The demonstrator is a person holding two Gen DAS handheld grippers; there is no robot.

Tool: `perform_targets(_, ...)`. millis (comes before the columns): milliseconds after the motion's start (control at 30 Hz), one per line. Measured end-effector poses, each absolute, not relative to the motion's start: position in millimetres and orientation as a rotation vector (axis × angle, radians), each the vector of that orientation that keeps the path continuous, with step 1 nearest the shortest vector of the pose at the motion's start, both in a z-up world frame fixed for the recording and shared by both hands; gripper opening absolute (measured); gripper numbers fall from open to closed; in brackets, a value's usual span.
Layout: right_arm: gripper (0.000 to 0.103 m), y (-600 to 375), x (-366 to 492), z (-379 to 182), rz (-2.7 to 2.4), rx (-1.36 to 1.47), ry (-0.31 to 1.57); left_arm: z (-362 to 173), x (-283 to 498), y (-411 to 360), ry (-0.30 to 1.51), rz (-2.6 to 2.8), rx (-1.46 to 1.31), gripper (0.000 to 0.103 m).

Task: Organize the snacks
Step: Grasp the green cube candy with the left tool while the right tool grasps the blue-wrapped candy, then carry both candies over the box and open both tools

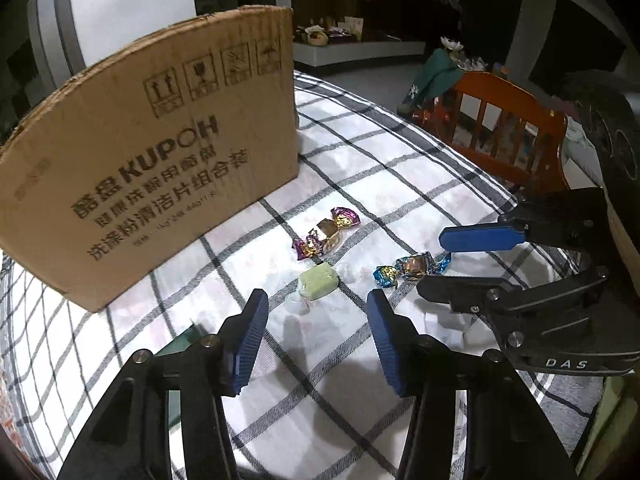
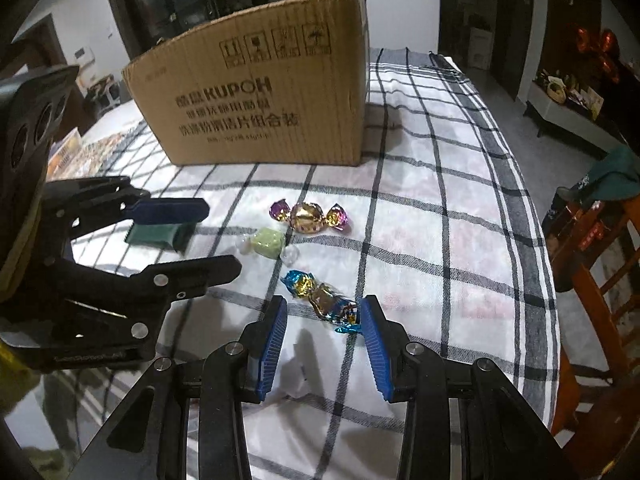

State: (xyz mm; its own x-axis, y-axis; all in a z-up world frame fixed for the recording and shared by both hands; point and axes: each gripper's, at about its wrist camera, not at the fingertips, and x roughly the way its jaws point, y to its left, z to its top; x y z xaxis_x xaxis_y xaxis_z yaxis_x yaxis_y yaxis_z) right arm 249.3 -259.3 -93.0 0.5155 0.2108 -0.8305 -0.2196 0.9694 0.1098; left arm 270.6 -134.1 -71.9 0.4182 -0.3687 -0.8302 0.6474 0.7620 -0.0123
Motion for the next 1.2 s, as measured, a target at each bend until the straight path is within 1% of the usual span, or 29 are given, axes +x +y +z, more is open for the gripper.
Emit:
perform_targets(100,0.039,-258,253,-97,0.265,-0.040,1.010,-77,276,-137,0.951,-0.666,0.333,0.047)
perform_targets(233,0.039,-256,257,-101,0.278,-0.064,1.024,-85,284,-140,0.973,-0.685,0.328,0.047)
perform_targets(300,0.039,-254,259,-103,0.284,-0.072,1.026,-89,288,-142,0.985,-0.688,0.326,0.045)
perform_targets(367,0.039,-253,260,-104,0.291,-0.072,1.024,-93,292,-144,0.992,-0.688,0.332,0.044)
perform_targets(433,0.039,-252,262,-105,0.293,-0.071,1.025,-96,295,-145,1.000,-0.690,0.332,0.040)
perform_targets(733,0.038,-253,265,-109,0.303,-0.057,1.021,-101,301,-150,1.013,-0.699,0.310,0.036)
perform_targets(833,0.024,-255,265,-111,0.300,-0.047,1.024,-101,301,-152,1.009,-0.692,0.316,0.033)
perform_targets(867,0.022,-256,266,-112,0.299,-0.040,1.024,-101,300,-153,1.006,-0.689,0.319,0.032)
perform_targets(1000,0.022,-260,263,-111,0.285,-0.004,1.010,-101,299,-152,0.999,-0.683,0.319,0.029)
perform_targets(1067,0.022,-262,261,-107,0.278,0.014,0.997,-98,297,-151,0.994,-0.681,0.309,0.025)
perform_targets(1200,0.022,-261,258,-100,0.278,0.031,0.975,-90,293,-150,0.975,-0.677,0.297,0.025)
